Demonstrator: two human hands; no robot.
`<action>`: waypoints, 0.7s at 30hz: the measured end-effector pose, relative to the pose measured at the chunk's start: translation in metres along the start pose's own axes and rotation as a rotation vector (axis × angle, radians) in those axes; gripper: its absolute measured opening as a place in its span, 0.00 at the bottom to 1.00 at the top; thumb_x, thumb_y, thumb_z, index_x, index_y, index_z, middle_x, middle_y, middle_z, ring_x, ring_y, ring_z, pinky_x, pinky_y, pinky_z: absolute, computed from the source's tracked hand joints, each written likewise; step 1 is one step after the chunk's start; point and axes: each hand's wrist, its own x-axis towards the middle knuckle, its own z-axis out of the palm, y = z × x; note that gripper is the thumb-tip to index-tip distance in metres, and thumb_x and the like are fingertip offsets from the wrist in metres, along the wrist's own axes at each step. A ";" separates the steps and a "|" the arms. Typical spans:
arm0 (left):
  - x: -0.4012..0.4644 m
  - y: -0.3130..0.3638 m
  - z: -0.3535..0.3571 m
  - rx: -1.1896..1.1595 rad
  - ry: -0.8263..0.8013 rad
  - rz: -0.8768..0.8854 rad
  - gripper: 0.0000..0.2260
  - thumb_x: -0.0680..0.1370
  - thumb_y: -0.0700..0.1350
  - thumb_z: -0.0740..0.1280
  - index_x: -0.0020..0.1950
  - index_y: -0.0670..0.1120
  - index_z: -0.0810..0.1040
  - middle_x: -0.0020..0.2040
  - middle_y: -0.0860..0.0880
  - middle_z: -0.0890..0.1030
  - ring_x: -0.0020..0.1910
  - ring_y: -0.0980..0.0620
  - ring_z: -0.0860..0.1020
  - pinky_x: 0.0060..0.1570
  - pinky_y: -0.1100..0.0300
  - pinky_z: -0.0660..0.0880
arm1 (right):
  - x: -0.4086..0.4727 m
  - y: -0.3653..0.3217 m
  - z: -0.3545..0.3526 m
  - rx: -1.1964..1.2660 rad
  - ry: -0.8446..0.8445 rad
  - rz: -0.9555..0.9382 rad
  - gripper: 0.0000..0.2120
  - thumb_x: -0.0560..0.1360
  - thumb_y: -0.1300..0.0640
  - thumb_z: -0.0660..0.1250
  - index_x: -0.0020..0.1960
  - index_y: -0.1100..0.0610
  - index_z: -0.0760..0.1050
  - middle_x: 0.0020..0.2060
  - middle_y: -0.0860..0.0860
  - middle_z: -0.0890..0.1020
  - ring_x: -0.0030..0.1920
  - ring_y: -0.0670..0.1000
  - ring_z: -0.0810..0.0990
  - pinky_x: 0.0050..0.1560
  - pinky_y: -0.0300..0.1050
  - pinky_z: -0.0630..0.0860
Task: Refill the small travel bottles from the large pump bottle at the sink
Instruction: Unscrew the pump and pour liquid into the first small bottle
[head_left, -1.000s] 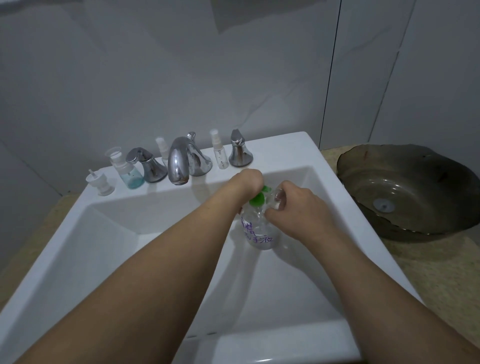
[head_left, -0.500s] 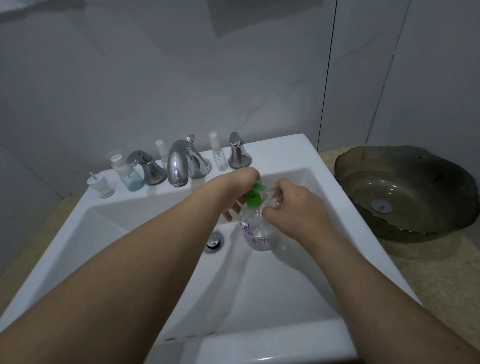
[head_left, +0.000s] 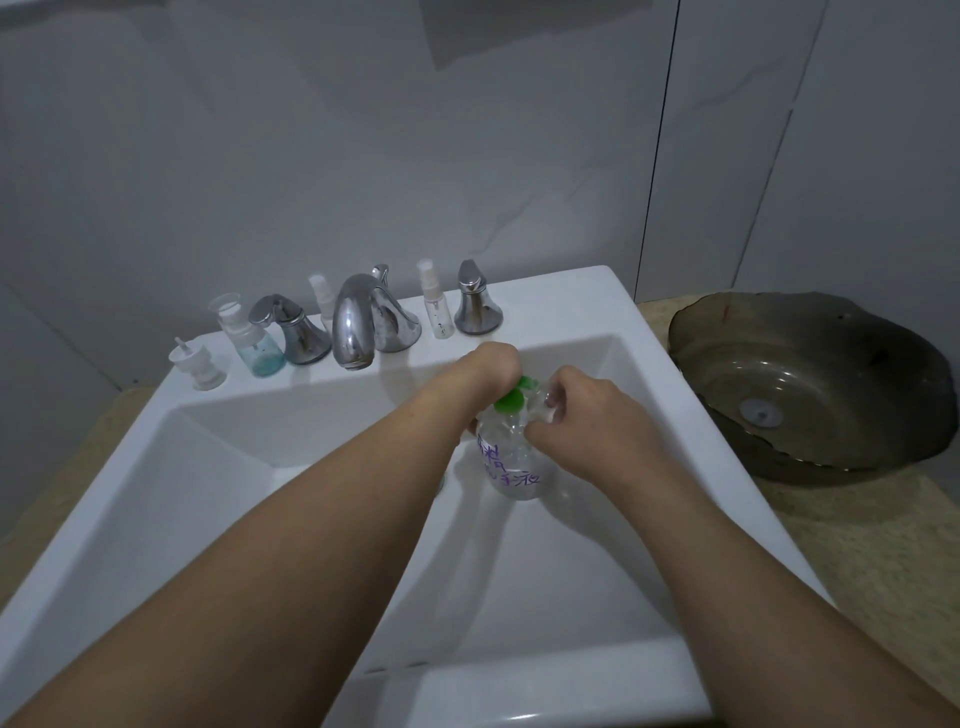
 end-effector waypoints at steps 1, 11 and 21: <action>0.001 0.000 0.000 0.005 -0.001 0.000 0.13 0.80 0.38 0.51 0.40 0.39 0.71 0.58 0.37 0.77 0.56 0.35 0.78 0.44 0.47 0.74 | 0.000 0.000 0.000 -0.002 0.000 0.000 0.12 0.67 0.46 0.67 0.48 0.48 0.70 0.44 0.46 0.80 0.45 0.53 0.78 0.41 0.44 0.69; 0.010 -0.003 -0.013 -0.017 -0.096 -0.014 0.19 0.73 0.52 0.55 0.50 0.41 0.77 0.50 0.42 0.80 0.47 0.38 0.79 0.49 0.45 0.75 | 0.002 -0.003 -0.002 0.014 0.077 -0.031 0.12 0.67 0.47 0.68 0.47 0.47 0.69 0.43 0.46 0.81 0.46 0.53 0.78 0.44 0.45 0.72; 0.007 -0.003 -0.011 0.018 -0.062 -0.018 0.19 0.74 0.52 0.54 0.53 0.41 0.77 0.52 0.43 0.79 0.48 0.38 0.79 0.52 0.40 0.73 | 0.001 -0.004 -0.002 0.018 0.083 -0.037 0.12 0.68 0.47 0.68 0.48 0.47 0.69 0.42 0.45 0.81 0.46 0.53 0.78 0.44 0.45 0.71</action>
